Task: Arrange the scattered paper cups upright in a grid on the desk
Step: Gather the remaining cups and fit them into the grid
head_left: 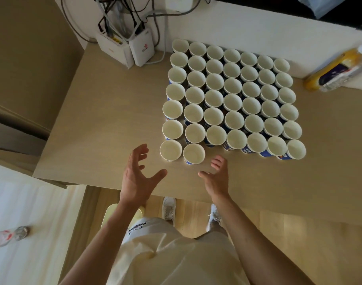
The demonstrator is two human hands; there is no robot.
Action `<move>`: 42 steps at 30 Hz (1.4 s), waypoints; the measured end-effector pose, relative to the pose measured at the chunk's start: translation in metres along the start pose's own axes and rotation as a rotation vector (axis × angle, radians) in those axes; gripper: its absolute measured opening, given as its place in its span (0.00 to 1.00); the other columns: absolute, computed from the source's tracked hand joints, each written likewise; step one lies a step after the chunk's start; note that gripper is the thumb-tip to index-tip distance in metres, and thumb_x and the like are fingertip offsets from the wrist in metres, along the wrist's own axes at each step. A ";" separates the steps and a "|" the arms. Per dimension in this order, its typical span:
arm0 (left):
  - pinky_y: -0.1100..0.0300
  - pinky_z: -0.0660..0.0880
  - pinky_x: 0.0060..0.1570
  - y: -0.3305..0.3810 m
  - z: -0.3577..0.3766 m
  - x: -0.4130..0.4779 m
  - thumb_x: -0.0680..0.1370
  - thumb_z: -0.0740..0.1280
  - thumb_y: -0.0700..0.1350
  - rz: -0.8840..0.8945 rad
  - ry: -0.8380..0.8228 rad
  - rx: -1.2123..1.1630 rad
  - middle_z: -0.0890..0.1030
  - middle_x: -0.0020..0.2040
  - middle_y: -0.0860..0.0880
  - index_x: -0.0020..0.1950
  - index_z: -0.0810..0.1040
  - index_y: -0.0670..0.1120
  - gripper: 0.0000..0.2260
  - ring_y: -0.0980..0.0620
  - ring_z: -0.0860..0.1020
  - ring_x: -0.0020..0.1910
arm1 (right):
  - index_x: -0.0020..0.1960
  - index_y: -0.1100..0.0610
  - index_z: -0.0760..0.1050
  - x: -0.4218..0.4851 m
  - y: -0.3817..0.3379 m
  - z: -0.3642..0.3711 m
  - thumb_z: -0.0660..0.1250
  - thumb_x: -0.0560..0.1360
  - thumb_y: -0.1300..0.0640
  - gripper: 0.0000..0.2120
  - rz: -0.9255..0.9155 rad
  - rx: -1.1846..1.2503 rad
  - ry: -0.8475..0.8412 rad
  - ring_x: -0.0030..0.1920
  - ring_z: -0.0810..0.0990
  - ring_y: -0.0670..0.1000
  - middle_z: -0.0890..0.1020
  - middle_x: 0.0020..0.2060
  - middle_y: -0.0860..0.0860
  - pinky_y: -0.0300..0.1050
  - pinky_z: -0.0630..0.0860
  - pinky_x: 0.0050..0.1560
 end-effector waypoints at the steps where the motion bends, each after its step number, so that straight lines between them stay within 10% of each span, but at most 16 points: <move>1: 0.57 0.76 0.56 0.008 0.003 0.001 0.67 0.82 0.47 0.021 -0.011 -0.004 0.75 0.66 0.54 0.72 0.68 0.50 0.38 0.55 0.75 0.63 | 0.69 0.55 0.67 -0.002 -0.003 -0.012 0.77 0.66 0.69 0.35 -0.001 0.019 0.022 0.64 0.75 0.50 0.75 0.63 0.52 0.41 0.78 0.54; 6: 0.62 0.76 0.55 0.061 0.048 0.004 0.67 0.82 0.45 0.123 -0.135 -0.049 0.77 0.63 0.55 0.71 0.70 0.49 0.35 0.57 0.76 0.63 | 0.67 0.57 0.69 -0.014 -0.028 -0.088 0.77 0.68 0.71 0.32 -0.072 0.174 0.190 0.61 0.78 0.52 0.77 0.60 0.54 0.31 0.76 0.45; 15: 0.53 0.78 0.58 0.164 0.172 -0.035 0.66 0.73 0.62 0.223 -0.302 -0.119 0.81 0.59 0.56 0.64 0.75 0.52 0.29 0.58 0.78 0.58 | 0.62 0.54 0.73 -0.030 -0.050 -0.214 0.75 0.72 0.68 0.23 -0.215 0.450 0.321 0.57 0.82 0.55 0.81 0.57 0.57 0.43 0.76 0.56; 42: 0.54 0.80 0.55 0.385 0.574 -0.210 0.74 0.76 0.46 0.283 -0.551 -0.220 0.82 0.57 0.57 0.59 0.78 0.52 0.15 0.61 0.80 0.56 | 0.58 0.51 0.78 -0.021 0.050 -0.651 0.74 0.75 0.63 0.15 -0.163 0.574 0.568 0.54 0.84 0.51 0.85 0.52 0.48 0.47 0.79 0.57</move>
Point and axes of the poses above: each hand's wrist, its own x-axis towards the middle knuckle, its own z-axis out of the palm, y = z × x, the point moved 9 cm from there along x, towards the middle knuckle
